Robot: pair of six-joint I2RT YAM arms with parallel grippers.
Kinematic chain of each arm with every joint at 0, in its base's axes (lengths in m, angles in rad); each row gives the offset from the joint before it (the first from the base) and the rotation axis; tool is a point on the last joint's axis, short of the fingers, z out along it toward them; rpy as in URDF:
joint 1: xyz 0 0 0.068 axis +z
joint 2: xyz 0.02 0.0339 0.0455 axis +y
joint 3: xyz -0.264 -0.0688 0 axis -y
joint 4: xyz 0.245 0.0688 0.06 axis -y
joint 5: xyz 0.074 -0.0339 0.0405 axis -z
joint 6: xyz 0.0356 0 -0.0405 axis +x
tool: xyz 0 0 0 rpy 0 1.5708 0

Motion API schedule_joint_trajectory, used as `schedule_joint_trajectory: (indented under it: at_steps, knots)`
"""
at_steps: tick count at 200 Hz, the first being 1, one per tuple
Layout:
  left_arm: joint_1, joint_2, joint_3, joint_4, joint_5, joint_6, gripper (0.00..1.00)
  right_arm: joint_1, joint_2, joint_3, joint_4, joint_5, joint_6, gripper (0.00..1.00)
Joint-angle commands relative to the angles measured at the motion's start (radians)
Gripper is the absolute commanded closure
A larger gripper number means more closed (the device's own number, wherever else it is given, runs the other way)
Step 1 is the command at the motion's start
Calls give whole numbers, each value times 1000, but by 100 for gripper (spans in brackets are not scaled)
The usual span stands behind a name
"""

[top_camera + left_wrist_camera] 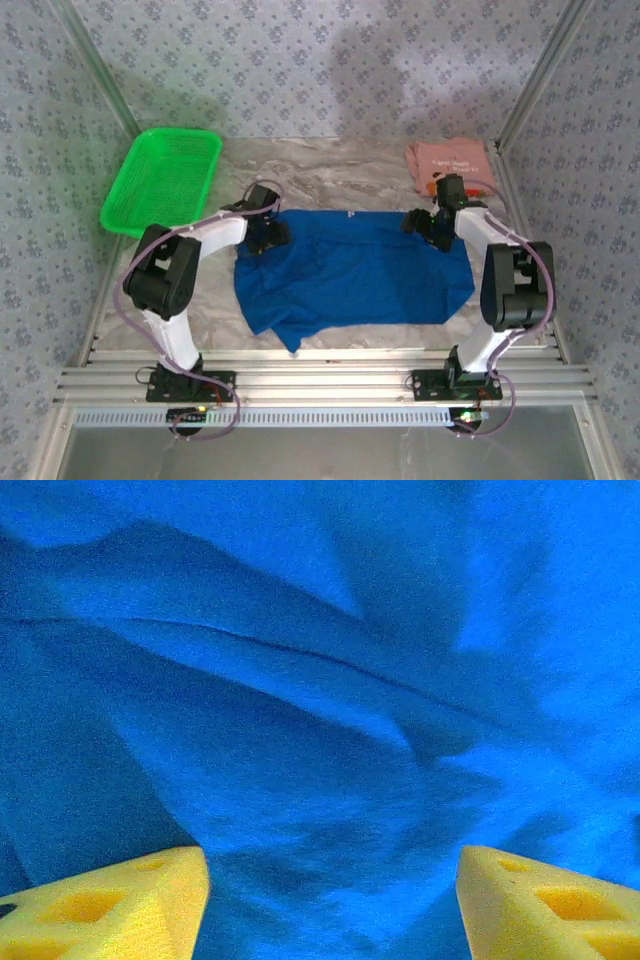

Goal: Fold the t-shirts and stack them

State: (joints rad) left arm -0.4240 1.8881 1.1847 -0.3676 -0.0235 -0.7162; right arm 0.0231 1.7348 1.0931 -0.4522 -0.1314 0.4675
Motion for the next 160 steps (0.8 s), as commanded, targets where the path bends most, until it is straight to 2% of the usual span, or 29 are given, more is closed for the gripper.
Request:
schedule_joint_trajectory:
  at_steps: [1, 38, 70, 97, 117, 144, 160]
  knots:
    - [41, 56, -9, -63, -78, 26, 34, -30, 77, 81, -17, 110, 7, 17]
    - [83, 88, 4, -102, -111, 92, 35, -77, 209, 218, -48, 153, 8, 20]
    - [105, 107, 43, -103, -93, 115, 34, -81, 326, 357, -89, 108, -6, 23]
    - [102, 133, 94, -105, -72, 110, 34, -71, 372, 415, -76, 90, 4, 25]
    - [102, 148, 111, -105, -74, 112, 33, -69, 427, 485, -167, 100, 8, 29]
    - [108, 181, 160, -118, -72, 130, 33, -92, 443, 510, -127, 113, 37, 30]
    - [111, 209, 214, -134, -70, 149, 32, -95, 475, 573, -186, 110, 55, 30]
